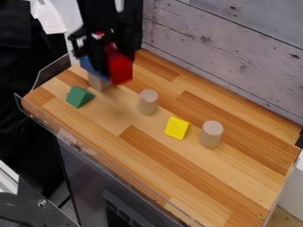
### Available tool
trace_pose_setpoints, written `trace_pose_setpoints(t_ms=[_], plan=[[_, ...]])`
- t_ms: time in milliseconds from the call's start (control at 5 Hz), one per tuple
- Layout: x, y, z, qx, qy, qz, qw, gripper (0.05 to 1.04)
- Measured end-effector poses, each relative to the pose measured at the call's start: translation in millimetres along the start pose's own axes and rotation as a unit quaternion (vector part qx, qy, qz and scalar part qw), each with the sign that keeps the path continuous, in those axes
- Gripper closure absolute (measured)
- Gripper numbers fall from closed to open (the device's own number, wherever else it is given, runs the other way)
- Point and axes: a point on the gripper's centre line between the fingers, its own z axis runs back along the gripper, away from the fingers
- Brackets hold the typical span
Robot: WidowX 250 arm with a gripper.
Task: Put the red arch to the right side of the green triangle
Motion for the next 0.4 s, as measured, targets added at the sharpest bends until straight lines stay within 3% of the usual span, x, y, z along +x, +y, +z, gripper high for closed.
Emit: trace_pose_setpoints(t_ms=[200, 400], plan=[[-19, 10, -5, 0.020, 0.001, -0.027, 0.9994, 0.498], [-28, 22, -18, 0.032, 0.010, -0.011, 0.9994, 0.498]])
